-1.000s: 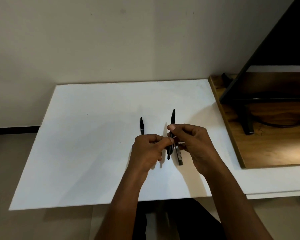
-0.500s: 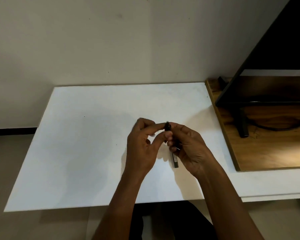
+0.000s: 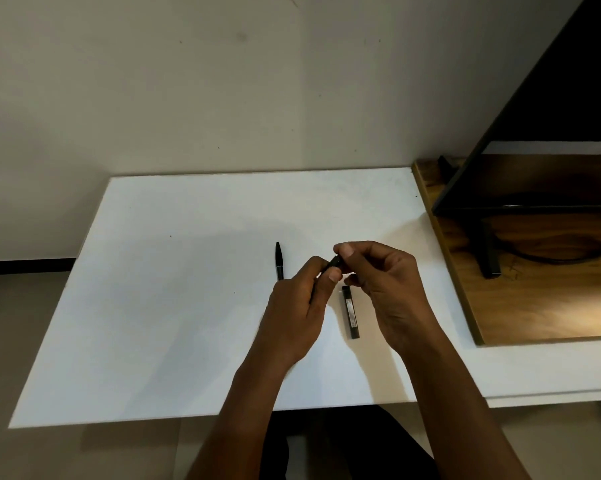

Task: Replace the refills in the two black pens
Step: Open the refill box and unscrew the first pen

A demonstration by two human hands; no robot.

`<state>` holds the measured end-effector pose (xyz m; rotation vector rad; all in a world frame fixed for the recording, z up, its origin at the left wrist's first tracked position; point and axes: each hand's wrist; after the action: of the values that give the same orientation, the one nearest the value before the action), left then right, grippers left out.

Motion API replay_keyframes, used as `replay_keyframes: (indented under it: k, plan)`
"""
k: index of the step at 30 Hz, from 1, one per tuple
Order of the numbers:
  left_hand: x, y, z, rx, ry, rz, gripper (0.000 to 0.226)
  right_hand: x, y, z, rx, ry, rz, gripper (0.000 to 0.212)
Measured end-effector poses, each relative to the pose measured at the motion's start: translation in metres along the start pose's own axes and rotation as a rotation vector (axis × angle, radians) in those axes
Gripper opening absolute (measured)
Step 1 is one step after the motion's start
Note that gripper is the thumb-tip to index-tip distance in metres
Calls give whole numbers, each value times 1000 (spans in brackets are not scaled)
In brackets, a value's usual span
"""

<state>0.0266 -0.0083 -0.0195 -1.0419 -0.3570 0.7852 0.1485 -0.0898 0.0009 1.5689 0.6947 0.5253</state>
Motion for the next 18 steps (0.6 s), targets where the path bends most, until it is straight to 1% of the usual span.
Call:
replay_keyframes:
  k: [3, 6, 7, 8, 9, 11, 12, 14, 18]
  plan:
    - [-2, 1, 0, 19, 55, 33, 43, 2, -5, 3, -25, -19, -11, 16]
    - [-2, 4, 0, 13, 91, 82, 34, 7, -5, 14, 23, -140, -19, 16]
    - [-2, 5, 2, -4, 84, 98, 29, 8, -5, 18, -12, -191, 0, 15]
    - [-1, 6, 3, -22, 72, 111, 26, 9, -7, 22, -108, -242, 34, 14]
    - [0, 7, 4, -37, 55, 122, 25, 10, -10, 25, -267, -282, 83, 13]
    - [1, 8, 6, -47, 18, 145, 25, 11, -17, 26, -631, -286, 176, 10]
    - [1, 7, 6, -49, -1, 156, 25, 10, -20, 24, -769, -270, 196, 11]
    - [2, 8, 5, -55, -34, 179, 25, 9, -25, 19, -936, -249, 203, 16]
    - [1, 10, 2, -50, -38, 199, 24, 7, -32, 12, -1183, -165, 272, 12]
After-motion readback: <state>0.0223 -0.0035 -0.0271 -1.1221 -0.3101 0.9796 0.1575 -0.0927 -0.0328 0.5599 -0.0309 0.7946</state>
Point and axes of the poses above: each hand's wrist, its own x-axis towards the middle knuckle, its own z-axis out of the back of the hand, y = z × x, and after that the axes turned 9 degrees about z, right-handed
